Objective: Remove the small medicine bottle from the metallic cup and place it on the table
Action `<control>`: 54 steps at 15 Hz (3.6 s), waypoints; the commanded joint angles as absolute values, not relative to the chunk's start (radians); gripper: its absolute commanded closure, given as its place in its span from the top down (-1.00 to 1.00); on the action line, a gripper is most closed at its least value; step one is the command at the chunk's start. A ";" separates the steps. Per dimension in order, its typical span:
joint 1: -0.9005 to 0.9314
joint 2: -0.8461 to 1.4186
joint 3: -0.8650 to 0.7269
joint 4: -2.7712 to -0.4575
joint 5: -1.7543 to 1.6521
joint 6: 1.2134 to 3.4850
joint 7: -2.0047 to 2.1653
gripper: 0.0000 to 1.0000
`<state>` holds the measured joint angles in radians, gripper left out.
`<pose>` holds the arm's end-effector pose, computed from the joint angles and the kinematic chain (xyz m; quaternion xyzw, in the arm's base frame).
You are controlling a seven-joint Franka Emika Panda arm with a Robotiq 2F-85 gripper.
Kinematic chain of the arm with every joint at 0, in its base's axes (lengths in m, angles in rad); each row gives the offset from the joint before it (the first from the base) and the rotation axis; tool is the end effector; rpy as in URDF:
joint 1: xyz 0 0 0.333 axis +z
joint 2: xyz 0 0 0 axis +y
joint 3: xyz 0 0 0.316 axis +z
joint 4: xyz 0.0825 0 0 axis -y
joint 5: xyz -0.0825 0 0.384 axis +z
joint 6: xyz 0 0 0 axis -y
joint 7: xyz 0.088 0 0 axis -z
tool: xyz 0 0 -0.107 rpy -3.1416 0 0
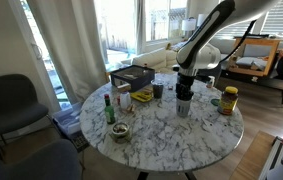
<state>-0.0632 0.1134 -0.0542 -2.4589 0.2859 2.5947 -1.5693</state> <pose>0.4799 -0.0625 0.2534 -0.8205 -0.5670 -0.0618 0.0395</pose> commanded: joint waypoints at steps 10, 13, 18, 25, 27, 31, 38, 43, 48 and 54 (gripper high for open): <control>-0.095 -0.137 -0.074 -2.497 0.224 2.339 -1.552 -0.75; -0.097 -0.270 -0.102 -2.454 0.136 2.139 -1.509 -0.75; -0.037 -0.407 -0.149 -2.441 0.181 2.060 -1.599 -0.75; 0.045 -0.401 -0.131 -2.486 0.226 1.991 -1.663 -0.25; 0.048 -0.401 -0.131 -2.492 0.226 1.991 -1.672 -0.25; 0.074 -0.264 -0.110 -2.428 0.359 2.211 -1.532 -0.75; 0.072 0.128 -0.045 -2.211 0.474 2.569 -1.231 -0.75; 0.027 0.114 0.006 -2.232 0.440 2.555 -1.232 -0.25; 0.044 0.149 0.044 -2.216 0.491 2.643 -1.165 -0.75; 0.059 0.272 0.124 -2.170 0.396 2.705 -0.971 -0.75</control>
<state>0.0552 0.1996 0.0999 -2.1995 0.4637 2.6773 -1.0705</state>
